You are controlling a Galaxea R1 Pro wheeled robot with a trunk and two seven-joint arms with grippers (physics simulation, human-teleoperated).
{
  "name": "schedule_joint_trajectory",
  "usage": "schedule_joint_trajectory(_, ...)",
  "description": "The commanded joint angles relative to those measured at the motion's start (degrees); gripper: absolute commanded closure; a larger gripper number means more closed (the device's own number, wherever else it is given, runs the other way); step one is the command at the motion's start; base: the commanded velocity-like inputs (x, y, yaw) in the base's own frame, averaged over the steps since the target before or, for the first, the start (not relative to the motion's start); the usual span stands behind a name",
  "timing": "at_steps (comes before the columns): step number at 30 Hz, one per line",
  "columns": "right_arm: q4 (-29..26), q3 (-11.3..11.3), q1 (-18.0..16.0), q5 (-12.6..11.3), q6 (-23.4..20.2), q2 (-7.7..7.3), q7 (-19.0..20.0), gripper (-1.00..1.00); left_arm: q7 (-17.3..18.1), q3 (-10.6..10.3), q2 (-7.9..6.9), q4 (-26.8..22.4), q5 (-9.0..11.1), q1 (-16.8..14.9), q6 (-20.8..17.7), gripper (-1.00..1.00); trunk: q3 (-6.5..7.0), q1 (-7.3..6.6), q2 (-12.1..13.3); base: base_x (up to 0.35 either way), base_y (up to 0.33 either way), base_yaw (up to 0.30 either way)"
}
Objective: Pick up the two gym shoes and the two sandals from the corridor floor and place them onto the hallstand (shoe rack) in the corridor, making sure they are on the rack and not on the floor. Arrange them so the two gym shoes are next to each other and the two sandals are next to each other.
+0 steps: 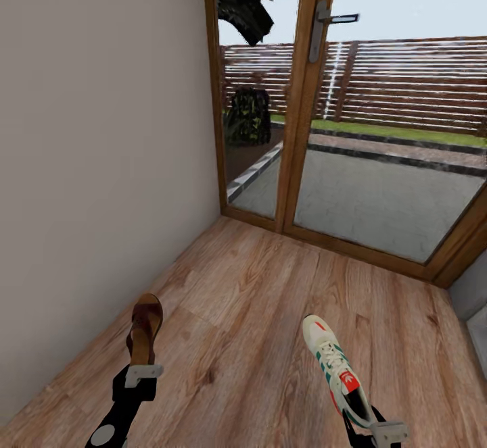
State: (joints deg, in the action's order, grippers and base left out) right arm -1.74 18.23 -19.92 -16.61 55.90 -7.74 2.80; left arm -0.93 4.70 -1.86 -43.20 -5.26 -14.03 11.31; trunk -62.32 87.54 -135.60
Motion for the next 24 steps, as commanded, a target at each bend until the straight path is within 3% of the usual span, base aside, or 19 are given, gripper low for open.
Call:
schedule_joint_trajectory(1,0.0,0.3,0.0,-0.6,0.2,-0.01,0.3,1.0,-0.1,0.1,0.02,0.0,-0.7,0.0,0.2,1.0,-0.03,-0.04,0.0,-0.224,0.242,-0.021)
schedule_joint_trajectory(11,0.0,0.3,0.0,-0.6,0.3,0.03,0.2,1.0,-0.1,0.0,0.03,0.0,-0.8,0.0,0.2,1.0,0.0,-0.04,0.0,-0.173,0.243,-0.011)
schedule_joint_trajectory(24,0.1,0.2,0.0,-0.6,0.1,0.01,0.2,1.0,-0.1,0.0,0.09,0.0,-0.8,0.0,0.2,1.0,0.72,-0.04,0.0,-0.189,0.257,-0.232)
